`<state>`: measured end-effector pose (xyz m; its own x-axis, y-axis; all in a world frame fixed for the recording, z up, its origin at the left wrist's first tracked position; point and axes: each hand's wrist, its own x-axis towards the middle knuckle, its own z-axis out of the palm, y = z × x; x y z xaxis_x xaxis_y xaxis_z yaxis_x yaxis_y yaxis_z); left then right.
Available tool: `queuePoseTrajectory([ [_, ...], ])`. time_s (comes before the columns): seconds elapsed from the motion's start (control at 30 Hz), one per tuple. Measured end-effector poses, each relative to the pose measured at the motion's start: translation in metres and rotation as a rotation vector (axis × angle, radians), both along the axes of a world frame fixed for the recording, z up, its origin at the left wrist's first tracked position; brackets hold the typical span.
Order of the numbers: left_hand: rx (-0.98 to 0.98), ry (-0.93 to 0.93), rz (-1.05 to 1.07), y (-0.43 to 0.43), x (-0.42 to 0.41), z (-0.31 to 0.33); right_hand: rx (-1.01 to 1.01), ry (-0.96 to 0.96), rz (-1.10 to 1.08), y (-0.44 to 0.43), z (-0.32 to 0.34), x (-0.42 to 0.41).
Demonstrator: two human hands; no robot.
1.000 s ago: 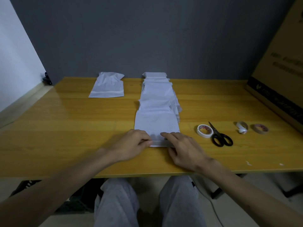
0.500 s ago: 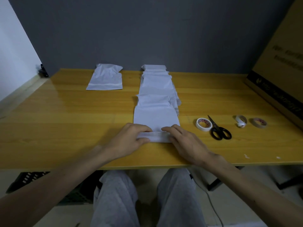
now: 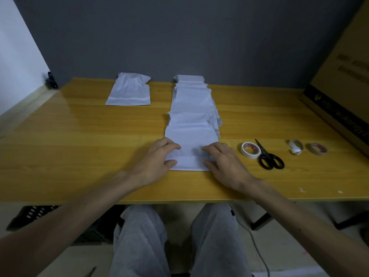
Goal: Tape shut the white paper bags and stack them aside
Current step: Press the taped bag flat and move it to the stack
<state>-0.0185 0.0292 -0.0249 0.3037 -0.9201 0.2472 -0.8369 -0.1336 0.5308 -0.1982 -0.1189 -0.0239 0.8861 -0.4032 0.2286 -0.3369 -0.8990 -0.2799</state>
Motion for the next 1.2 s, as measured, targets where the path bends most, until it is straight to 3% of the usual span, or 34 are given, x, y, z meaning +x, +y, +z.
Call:
queuePoseTrajectory([
  [0.17,-0.018,-0.038,-0.073,-0.002,-0.001,0.003,0.004,0.067,0.013,-0.002,0.003,0.0],
  [0.4,0.283,-0.18,-0.236,-0.007,0.002,-0.006,0.071,0.113,0.103,0.004,0.002,0.012],
  [0.73,0.314,-0.101,-0.169,-0.005,0.002,-0.004,0.127,0.172,0.07,0.003,-0.006,0.006],
  [1.0,0.408,-0.188,-0.197,-0.001,0.001,-0.009,0.145,0.247,0.071,-0.001,0.006,0.018],
  [1.2,0.464,-0.259,-0.206,0.0,0.002,-0.007,0.268,0.159,0.068,0.001,0.002,0.024],
])
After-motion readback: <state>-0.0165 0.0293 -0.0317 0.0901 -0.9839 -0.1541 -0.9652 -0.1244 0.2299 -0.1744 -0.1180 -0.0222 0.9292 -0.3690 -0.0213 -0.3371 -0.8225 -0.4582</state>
